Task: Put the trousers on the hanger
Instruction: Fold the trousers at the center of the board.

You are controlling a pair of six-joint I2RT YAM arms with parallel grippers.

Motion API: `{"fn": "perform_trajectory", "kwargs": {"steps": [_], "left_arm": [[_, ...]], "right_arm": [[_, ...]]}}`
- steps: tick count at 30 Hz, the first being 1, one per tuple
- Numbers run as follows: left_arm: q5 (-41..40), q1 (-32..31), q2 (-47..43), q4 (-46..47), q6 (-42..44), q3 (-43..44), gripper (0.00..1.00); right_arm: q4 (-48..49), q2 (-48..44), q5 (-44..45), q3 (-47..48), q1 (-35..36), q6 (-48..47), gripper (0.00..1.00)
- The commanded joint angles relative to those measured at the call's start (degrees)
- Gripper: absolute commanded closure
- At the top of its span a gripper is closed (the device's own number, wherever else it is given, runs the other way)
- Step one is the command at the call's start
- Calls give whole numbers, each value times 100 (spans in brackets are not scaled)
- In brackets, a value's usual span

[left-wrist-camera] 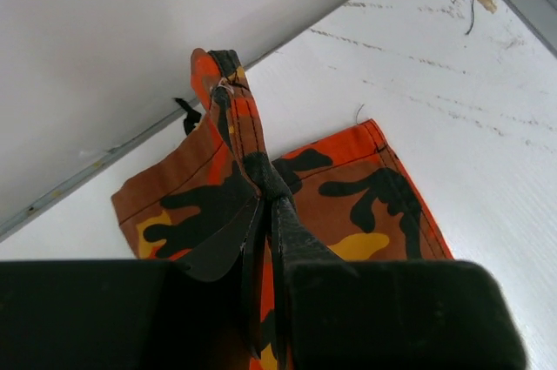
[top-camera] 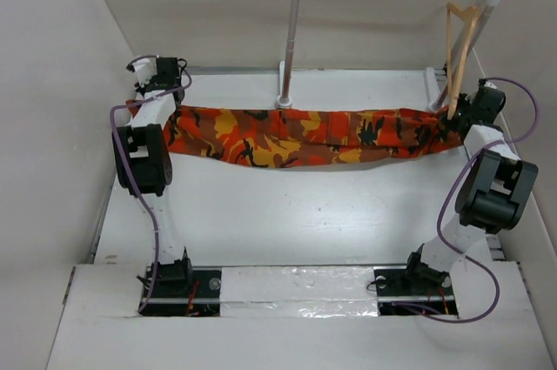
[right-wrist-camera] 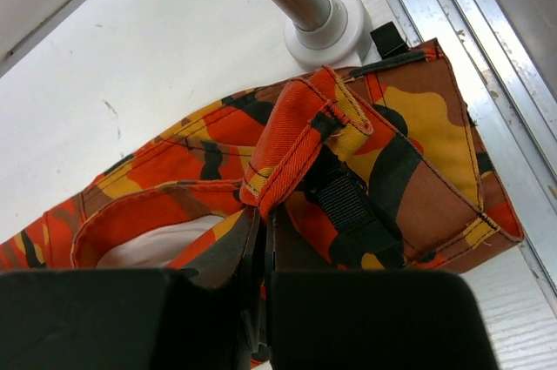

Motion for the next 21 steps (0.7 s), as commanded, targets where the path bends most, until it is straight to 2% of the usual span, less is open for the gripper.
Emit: {"fn": "perform_trajectory", "kwargs": {"steps": [1,3,4,5,6,7,9,10,11,12,13,14,17,20,21], "left_arm": [[-428,256,-70,353,379,244,98],[-471,194,-9,758,696,173,95],[-376,194,61,811,784,217,88],[-340,194,114,725,819,278,81],[-314,194,176,663,759,339,65],[-200,194,229,662,749,357,64],[-138,194,220,680,732,340,63],[-94,194,194,671,723,349,57],[45,194,168,662,723,349,51],[108,194,124,619,706,349,42],[143,142,-7,566,584,297,41],[204,142,-121,644,556,183,41],[293,80,-719,899,460,-634,41],[722,80,-1474,1118,83,-1643,46],[906,150,-1667,1137,-14,-1907,50]], "right_arm": [[721,42,414,367,-148,-142,100],[730,130,423,367,-148,-150,100],[747,157,414,358,-148,-142,100],[765,174,371,358,-148,-142,96],[791,192,327,306,-148,-107,92],[844,201,274,262,-148,-80,88],[1107,175,37,104,-200,7,77],[1169,157,-16,51,-201,51,72],[1300,79,-138,-10,-253,69,59],[1345,26,-192,-63,-253,113,51],[1380,-44,-253,-186,-253,122,43],[1389,-115,-349,-248,-253,122,29],[1635,-466,-621,-687,-253,184,15],[1897,-967,-772,-1352,-253,201,14],[1951,-1116,-868,-1539,-253,227,14]]}}
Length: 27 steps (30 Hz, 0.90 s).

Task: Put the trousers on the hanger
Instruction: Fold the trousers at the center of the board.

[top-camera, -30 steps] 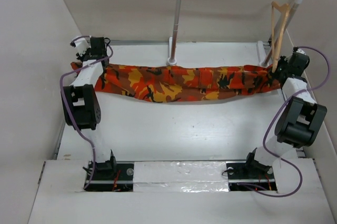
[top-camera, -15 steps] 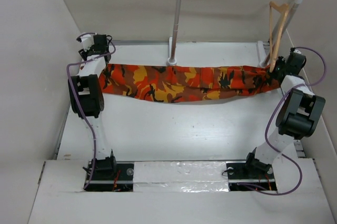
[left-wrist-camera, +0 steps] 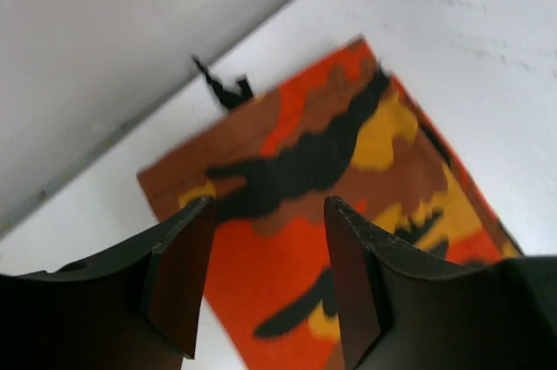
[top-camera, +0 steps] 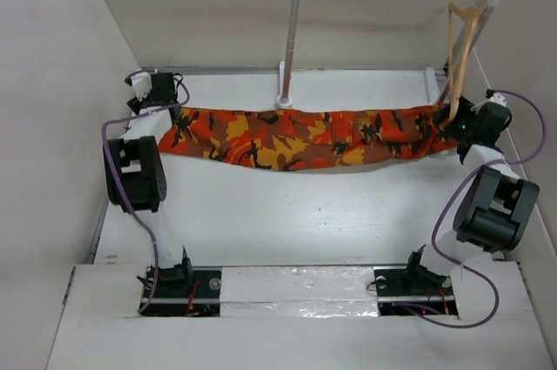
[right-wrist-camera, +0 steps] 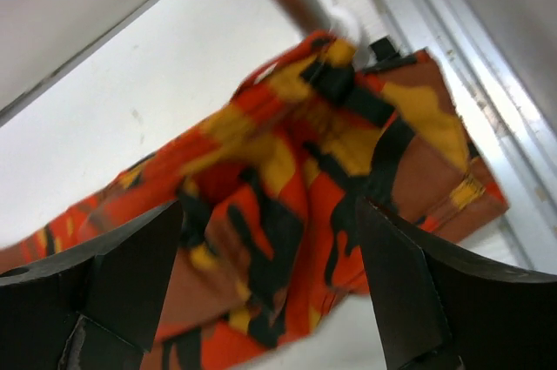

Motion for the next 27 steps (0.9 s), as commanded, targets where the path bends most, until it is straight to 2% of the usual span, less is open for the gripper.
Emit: {"fn": "perform_trajectory", "kwargs": {"steps": [1,3,4,5,7,8,11,14,16,17,20,27], "left_arm": [[658,180,-1141,178,-517,-811,53],[905,287,-1284,-200,-807,-1024,54],[985,392,-1389,-314,-861,-1199,55],[1020,445,-1442,-498,-957,-1410,57],[1309,655,-1565,-456,-967,-1673,55],[1441,726,-1557,-369,-967,-1780,54],[1785,840,-1163,-577,-1011,-1782,50],[1724,841,-661,-868,-1169,-1544,49],[1636,841,-529,-825,-1248,-1596,48],[1575,841,-511,-695,-1292,-1631,48],[1627,841,-441,-553,-1458,-1649,48],[2067,841,-590,-96,-1679,-1842,47]], "right_arm": [[745,-784,-407,-641,-11,83,14],[1000,-1110,-496,-1204,-72,153,21],[1000,-1425,-539,-1362,-125,180,28],[1140,-1576,-722,-1660,-177,250,59],[1211,-1849,-856,-1855,-178,285,96],[1185,-2085,-943,-1917,-178,303,100],[1177,-2516,-1041,-2128,102,312,100],[1089,-2808,-1006,-2278,279,286,98],[1044,-3010,-1093,-2322,332,294,91],[1123,-3063,-1163,-2418,402,312,81],[1211,-3160,-1383,-2567,630,295,63],[1299,-3072,-1585,-2980,1017,136,44]]}}
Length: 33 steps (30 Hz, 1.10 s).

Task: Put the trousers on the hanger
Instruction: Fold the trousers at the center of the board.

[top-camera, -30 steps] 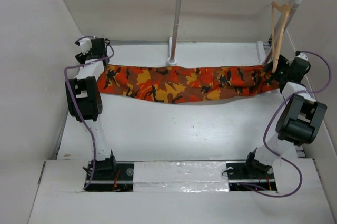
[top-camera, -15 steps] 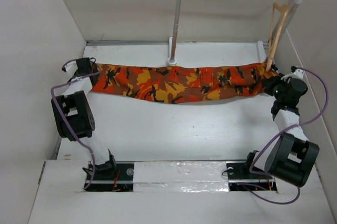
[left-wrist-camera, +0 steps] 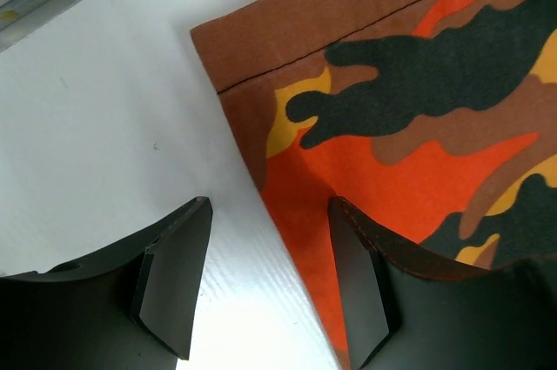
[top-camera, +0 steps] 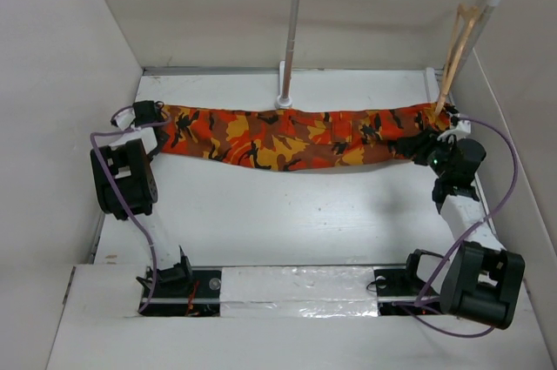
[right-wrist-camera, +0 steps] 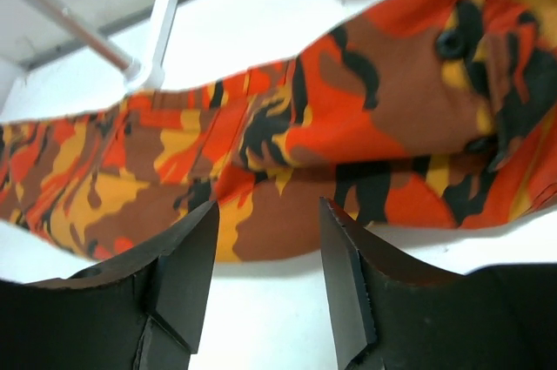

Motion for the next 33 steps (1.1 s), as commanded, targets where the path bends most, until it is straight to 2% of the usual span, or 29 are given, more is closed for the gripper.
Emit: {"fn": "perform_trajectory", "kwargs": {"steps": [1,6,11,14,15,17,18,19,21,26,29,30,32,33], "left_arm": [[344,10,-212,221,-276,-242,47],[555,10,-520,599,-355,-586,46],[634,10,15,222,-355,-6,48],[765,10,-10,362,-364,-32,64],[792,10,-28,476,-364,-50,74],[872,10,-19,512,-329,-6,86],[863,10,-2,477,-285,29,96],[828,10,-2,442,-259,99,100],[592,10,-45,354,-171,126,100],[-208,10,-440,239,128,74,100],[-350,10,-660,345,295,38,100],[-367,10,-704,354,330,47,100],[-394,10,-775,371,435,73,100],[-403,10,-784,380,462,91,100]], "right_arm": [[438,104,-226,-201,169,-106,42],[640,498,-68,-456,310,-230,37],[930,1026,-68,-482,557,-151,36],[1001,1211,72,-614,609,-98,36],[1010,1238,168,-632,609,-89,35],[992,1369,310,-649,609,-80,33],[1001,1439,423,-641,609,-71,32],[1018,1527,494,-632,609,-11,31],[1203,1878,565,-614,609,51,28],[1939,2696,459,-430,609,560,28],[2405,2995,591,-395,609,930,35],[2477,3074,626,-377,609,1000,50],[2617,3127,740,-316,609,1167,54],[2644,3162,810,-272,609,1203,62]]}}
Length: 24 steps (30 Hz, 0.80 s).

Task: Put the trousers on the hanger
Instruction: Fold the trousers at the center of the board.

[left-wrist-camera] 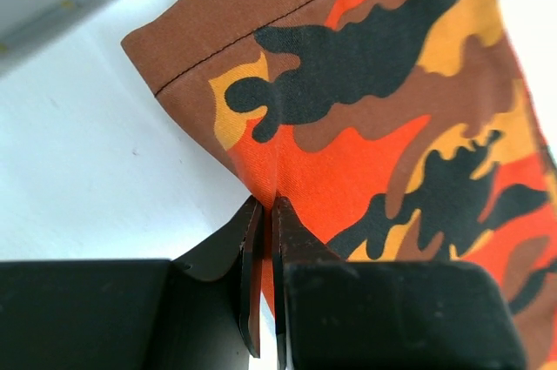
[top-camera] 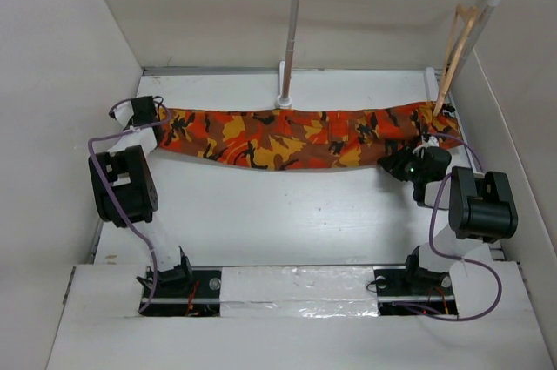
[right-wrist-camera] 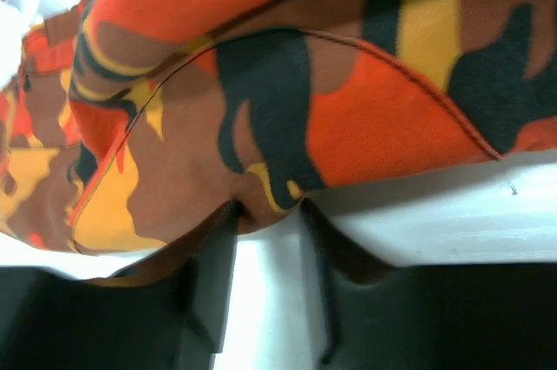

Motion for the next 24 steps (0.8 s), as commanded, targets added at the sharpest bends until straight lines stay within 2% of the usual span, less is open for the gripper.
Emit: {"fn": "perform_trajectory", "kwargs": {"steps": [1,2,3,4,8,11,13,16,18,19,20,21,22,23,24], "left_arm": [[-514,47,-427,87,296,204,100],[-549,47,-445,78,322,222,100],[-558,47,-454,70,340,231,100],[-549,47,-489,70,340,231,100],[-619,47,-568,43,419,310,100],[-759,47,-656,-123,420,459,100],[-848,47,-805,-238,419,503,100],[-1164,47,-1112,-361,516,460,100],[-1296,47,-1323,-370,534,346,100],[-1296,100,-1533,-344,534,180,100],[-1314,100,-1622,-344,525,117,100],[-1314,100,-1710,-370,516,47,100],[-1340,152,-1859,-405,525,-49,100],[-1427,153,-1930,-449,516,-129,100],[-1472,153,-2018,-475,507,-225,100]], "right_arm": [[660,159,339,266,21,355,71],[669,221,356,310,21,381,78],[704,291,356,371,21,416,93],[782,396,322,363,21,460,100],[1449,407,268,91,-40,557,100],[1373,126,216,-207,-102,452,100],[1180,-392,137,-487,-224,269,100],[521,-1454,-64,-796,-496,-65,100],[-374,-2113,-232,-990,-690,-320,100],[-777,-2847,-328,-990,-847,-635,100],[-1799,-3237,-294,-903,-910,-725,100],[-2262,-3615,-294,-859,-980,-874,100],[-2641,-4376,-329,-806,-1120,-1128,100],[-3332,-4749,-329,-762,-1173,-1200,100],[-3591,-5101,-320,-701,-1174,-1227,100]]}}
